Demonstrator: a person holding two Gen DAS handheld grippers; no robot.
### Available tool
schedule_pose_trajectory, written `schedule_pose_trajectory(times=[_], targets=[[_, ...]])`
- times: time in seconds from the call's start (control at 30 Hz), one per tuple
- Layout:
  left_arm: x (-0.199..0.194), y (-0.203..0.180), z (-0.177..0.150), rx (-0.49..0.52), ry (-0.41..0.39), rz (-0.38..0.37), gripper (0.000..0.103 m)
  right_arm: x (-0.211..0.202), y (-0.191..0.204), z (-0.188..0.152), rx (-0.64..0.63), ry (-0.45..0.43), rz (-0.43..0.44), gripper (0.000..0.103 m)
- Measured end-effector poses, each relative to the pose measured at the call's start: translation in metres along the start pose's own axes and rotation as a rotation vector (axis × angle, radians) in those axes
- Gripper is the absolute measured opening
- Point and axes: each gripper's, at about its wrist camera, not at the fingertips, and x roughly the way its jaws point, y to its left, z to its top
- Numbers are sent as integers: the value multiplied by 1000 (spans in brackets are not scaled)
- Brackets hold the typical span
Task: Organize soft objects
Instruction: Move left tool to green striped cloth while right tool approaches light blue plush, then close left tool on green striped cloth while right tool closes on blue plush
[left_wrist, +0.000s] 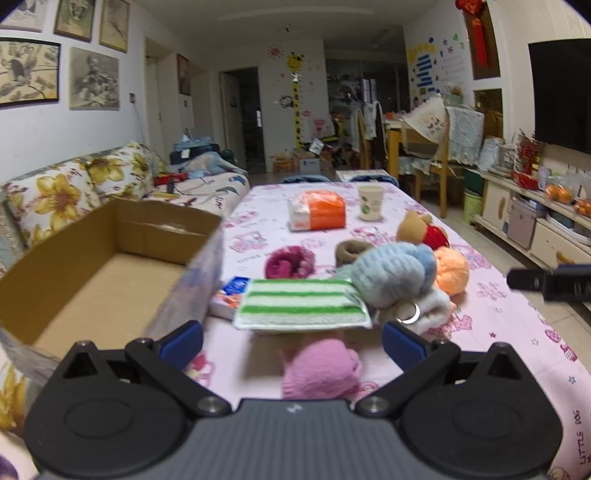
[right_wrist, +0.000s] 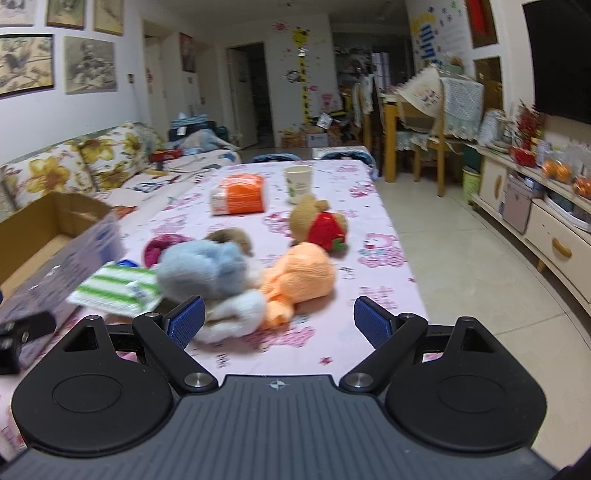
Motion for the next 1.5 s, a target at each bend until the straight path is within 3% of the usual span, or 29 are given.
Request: schedule_pose_trajectory(times=[0.17,0.47,0.9,1.2,1.5], targets=[[25,-9,-8,13,54,-23,102,19,-5,3,32,32,-35,103],[60,-12,-16,18,114,-48,102,42,-10,7,73,98,-5,103],[80,11,1,-58,93,-72,102,43,23,25,129,89,285,103],[105,33,10,-96,111,-86,102,70,43,28,146,118,315,103],[131,43,12,-205,156,-172,102,81,45,29,149,140,312,103]])
